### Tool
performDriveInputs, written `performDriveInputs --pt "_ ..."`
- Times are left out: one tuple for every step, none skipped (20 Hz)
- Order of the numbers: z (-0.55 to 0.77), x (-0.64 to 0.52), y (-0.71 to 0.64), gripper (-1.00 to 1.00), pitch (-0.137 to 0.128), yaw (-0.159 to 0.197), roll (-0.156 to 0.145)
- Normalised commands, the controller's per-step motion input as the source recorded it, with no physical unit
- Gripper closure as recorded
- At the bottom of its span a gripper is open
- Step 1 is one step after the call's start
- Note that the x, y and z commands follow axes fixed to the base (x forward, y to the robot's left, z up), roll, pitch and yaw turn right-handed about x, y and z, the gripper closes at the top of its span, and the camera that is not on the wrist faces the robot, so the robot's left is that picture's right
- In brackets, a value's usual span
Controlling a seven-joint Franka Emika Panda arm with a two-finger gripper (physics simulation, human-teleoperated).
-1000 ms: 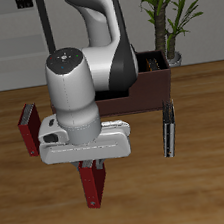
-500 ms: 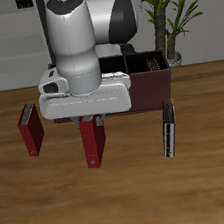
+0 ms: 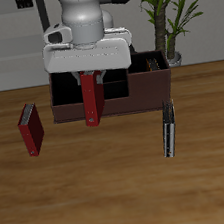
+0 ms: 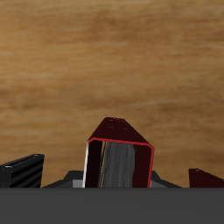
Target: Place the orange book into the back desk caddy's right compartment and place the left red book into the back desk caddy's right compartment
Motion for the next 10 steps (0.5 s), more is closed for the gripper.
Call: performDriveInputs --pt "0.27 -0.76 0.32 1.00 0.001 0.027 0.088" --pt "0.34 -0.87 0.34 1.00 -0.037 0.020 0.114" --pt "0.39 -0.80 0.09 1.00 -0.188 0.078 -0.162" --pt "0.25 -0.75 0.27 1.00 0.011 -0.082 0.016" --pt "0.12 -0.57 0.30 1.00 0.020 0.006 0.108" --pt "0.22 -0.92 0.32 1.00 -0.061 0.006 -0.045" --pt "0.01 0.07 0.00 1.00 0.000 0.000 0.000" --pt "0.12 -0.68 0.34 1.00 -0.093 0.103 0.000" --pt "-0.07 -0.61 0.39 1.00 0.081 -0.001 0.111" --pt "0.00 -0.48 0.17 1.00 0.030 -0.030 0.000"
